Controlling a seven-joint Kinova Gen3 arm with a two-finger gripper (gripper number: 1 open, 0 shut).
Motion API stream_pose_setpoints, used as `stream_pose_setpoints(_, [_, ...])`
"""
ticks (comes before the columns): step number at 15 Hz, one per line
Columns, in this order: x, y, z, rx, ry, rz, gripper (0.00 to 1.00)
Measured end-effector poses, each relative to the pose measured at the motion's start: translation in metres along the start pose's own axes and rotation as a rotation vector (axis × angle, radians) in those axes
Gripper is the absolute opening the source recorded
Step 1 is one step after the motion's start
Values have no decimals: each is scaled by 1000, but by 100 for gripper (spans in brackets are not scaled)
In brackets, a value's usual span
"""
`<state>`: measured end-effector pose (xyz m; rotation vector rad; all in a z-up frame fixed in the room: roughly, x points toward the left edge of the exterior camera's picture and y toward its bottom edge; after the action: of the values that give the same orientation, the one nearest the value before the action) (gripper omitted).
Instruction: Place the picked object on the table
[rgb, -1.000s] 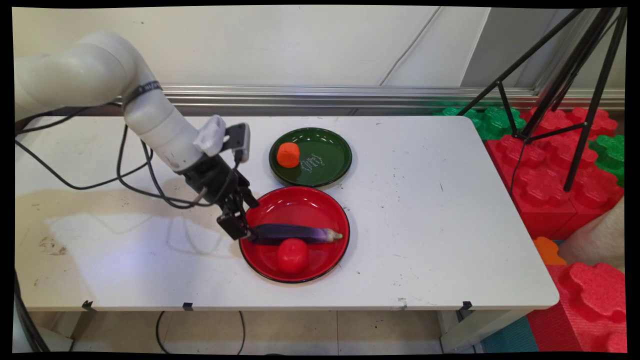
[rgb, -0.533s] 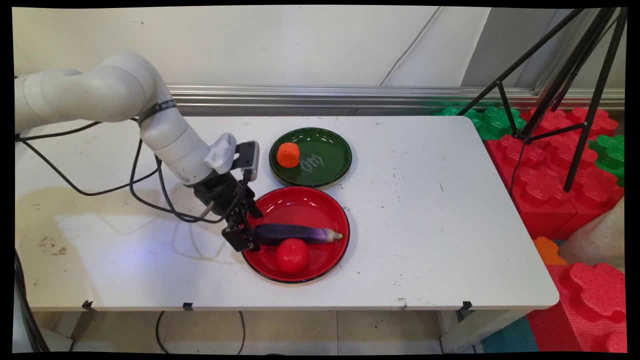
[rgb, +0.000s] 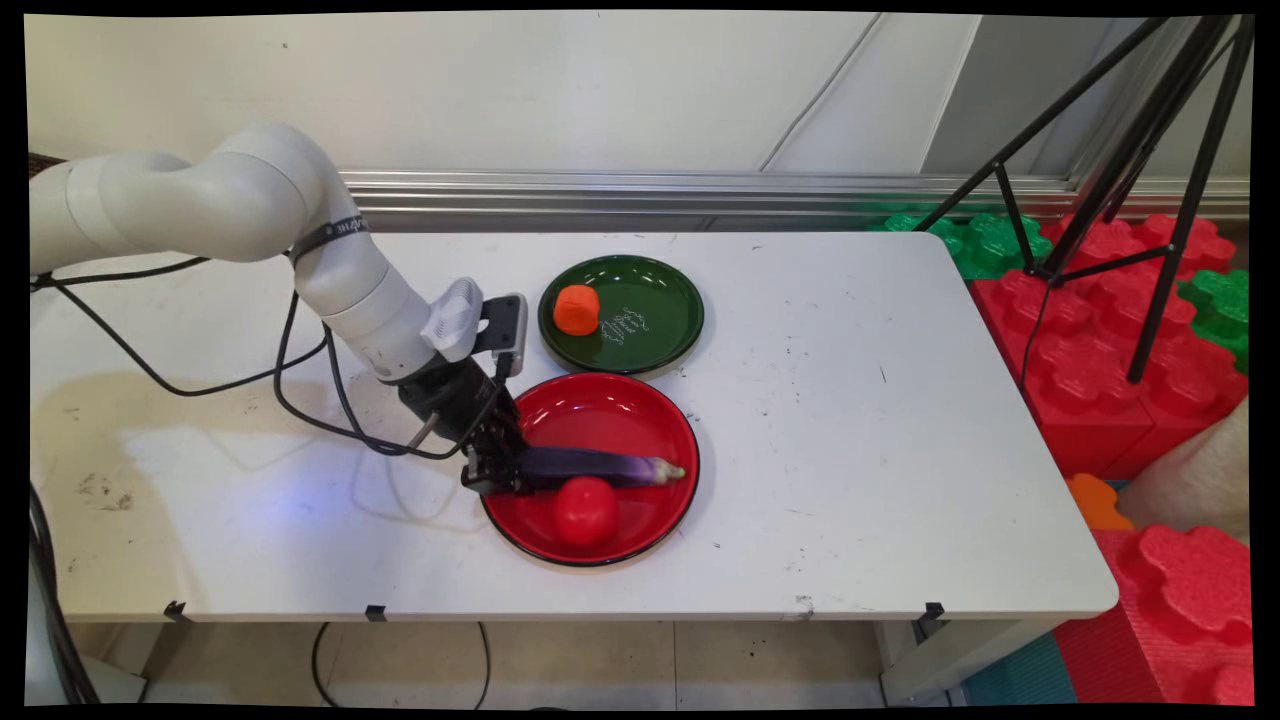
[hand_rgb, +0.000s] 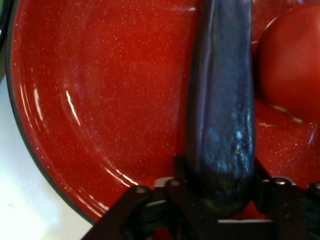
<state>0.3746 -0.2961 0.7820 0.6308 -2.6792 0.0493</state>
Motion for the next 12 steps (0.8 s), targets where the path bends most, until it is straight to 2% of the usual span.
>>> stream_pose_setpoints(6, [-1,1,1,16,-4,13,0])
stream_pose_setpoints(12, [-2,1,-16,38,13,-32,0])
